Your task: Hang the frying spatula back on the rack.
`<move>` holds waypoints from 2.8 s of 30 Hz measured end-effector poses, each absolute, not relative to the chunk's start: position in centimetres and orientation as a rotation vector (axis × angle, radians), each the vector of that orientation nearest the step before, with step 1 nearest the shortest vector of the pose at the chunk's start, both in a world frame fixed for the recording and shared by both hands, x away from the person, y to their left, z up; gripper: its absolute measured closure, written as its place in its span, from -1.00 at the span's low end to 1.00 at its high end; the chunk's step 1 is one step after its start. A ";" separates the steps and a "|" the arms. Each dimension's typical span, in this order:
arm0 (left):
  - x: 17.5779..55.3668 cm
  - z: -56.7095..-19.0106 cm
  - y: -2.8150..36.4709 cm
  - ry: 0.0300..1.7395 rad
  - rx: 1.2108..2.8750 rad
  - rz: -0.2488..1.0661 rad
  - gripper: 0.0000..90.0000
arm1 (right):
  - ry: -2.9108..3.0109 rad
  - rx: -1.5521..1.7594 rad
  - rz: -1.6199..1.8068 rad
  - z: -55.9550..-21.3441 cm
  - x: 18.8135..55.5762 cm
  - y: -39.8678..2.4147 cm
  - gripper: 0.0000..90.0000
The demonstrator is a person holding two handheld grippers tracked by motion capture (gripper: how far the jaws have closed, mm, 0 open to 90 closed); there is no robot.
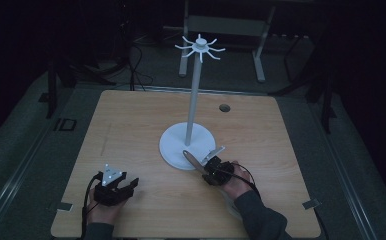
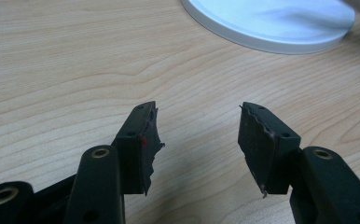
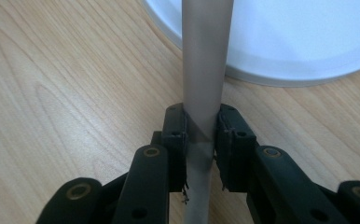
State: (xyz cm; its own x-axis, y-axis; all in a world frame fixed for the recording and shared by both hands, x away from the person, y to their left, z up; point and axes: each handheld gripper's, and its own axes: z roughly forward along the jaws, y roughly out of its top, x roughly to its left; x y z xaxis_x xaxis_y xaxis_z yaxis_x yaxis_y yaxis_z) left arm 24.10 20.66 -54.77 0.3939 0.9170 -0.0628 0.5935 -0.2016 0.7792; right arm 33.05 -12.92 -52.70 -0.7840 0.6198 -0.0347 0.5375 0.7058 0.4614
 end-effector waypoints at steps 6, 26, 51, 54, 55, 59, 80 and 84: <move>24.1 -54.8 20.7 1.299 1.901 0.548 0.05 | 2.710 0.926 0.676 -52.2 32.9 -13.2 0.67; 24.1 -54.8 20.7 1.301 1.898 0.549 0.05 | 2.579 0.946 0.853 -49.6 32.0 -14.7 0.67; 24.1 -54.8 20.7 1.304 1.894 0.553 0.05 | 2.396 0.957 1.080 -47.2 31.2 -16.6 0.67; 24.1 -54.8 20.7 1.304 1.894 0.553 0.05 | 2.382 0.954 1.095 -47.0 31.2 -16.7 0.67; 24.1 -54.8 20.7 1.304 1.893 0.552 0.05 | 2.366 0.957 1.114 -46.7 31.2 -16.8 0.67; 24.1 -54.8 20.7 1.306 1.895 0.551 0.05 | 2.339 0.949 1.141 -46.3 31.2 -17.0 0.67; 24.1 -54.8 20.7 1.307 1.892 0.553 0.05 | 2.221 0.926 1.268 -44.7 31.0 -17.6 0.67; 24.1 -54.8 20.7 1.310 1.895 0.553 0.04 | 2.204 0.917 1.288 -44.5 30.9 -17.6 0.67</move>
